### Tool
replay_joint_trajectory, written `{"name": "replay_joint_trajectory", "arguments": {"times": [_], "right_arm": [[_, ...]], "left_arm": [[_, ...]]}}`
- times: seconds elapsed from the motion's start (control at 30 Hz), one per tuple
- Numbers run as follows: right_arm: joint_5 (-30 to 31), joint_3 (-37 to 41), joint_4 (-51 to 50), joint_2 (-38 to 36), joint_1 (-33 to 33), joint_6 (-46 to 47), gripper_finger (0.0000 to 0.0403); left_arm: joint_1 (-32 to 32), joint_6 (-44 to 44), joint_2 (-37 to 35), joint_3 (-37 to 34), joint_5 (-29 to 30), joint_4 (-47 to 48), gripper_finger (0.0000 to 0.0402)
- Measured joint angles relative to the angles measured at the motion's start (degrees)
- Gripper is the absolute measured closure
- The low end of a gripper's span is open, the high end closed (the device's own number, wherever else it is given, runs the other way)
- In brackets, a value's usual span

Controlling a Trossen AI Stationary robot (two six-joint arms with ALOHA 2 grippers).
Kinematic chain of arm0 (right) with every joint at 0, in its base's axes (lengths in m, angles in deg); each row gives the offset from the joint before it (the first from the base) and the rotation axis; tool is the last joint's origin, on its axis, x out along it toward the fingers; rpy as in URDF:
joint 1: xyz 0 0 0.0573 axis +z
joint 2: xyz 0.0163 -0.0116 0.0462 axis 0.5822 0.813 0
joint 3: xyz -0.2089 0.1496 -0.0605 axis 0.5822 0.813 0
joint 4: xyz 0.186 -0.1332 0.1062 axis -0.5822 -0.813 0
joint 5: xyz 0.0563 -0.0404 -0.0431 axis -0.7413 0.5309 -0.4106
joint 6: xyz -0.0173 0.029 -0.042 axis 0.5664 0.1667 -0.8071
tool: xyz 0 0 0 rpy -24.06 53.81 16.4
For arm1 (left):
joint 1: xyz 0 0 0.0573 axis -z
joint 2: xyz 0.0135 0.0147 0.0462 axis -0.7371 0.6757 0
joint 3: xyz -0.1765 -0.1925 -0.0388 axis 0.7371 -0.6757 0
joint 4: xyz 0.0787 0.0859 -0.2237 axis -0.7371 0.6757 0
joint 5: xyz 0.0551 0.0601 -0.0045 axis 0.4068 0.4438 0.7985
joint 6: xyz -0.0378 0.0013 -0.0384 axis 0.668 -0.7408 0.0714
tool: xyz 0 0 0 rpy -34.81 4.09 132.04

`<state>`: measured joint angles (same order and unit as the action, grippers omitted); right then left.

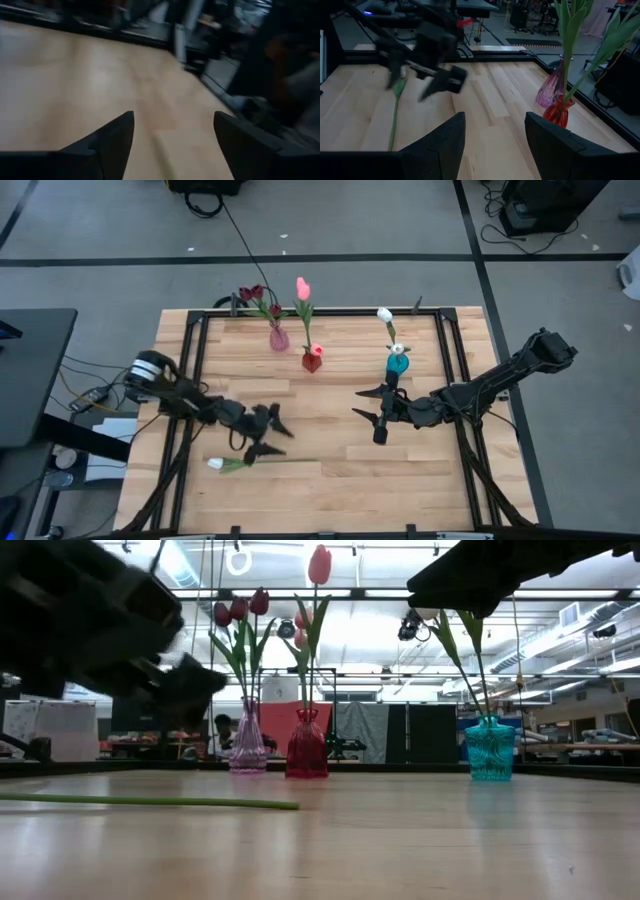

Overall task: Sort flowers into vase by color
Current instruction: Put the white flower into the blue vase

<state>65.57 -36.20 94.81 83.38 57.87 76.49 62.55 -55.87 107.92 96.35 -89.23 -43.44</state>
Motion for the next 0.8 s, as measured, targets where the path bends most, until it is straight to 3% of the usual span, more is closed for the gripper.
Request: {"name": "replay_joint_trajectory", "arguments": {"times": [0.13,0.3,0.37,0.6,0.8], "right_arm": [[0.03,0.00,-0.02,0.00,0.00,0.02,0.0188],[0.02,0.00,0.16,0.00,-0.07,-0.04,0.0188],[0.00,0.00,0.46,0.00,-0.17,-0.06,0.0188],[-0.01,0.00,0.88,0.00,-1.17,-2.03,0.0188],[-1.99,0.00,0.88,0.00,-2.25,-2.71,0.0188]], "left_arm": [[6.15,-0.44,-4.58,5.67,-0.11,20.25,0.0142],[9.51,-0.41,-8.23,16.59,0.39,62.18,0.0157],[10.21,2.39,-8.48,21.60,0.21,74.76,0.0159],[14.20,8.84,-8.19,32.37,-2.56,96.21,0.0161],[15.81,12.66,-7.93,37.20,2.40,113.96,0.0161]]}}
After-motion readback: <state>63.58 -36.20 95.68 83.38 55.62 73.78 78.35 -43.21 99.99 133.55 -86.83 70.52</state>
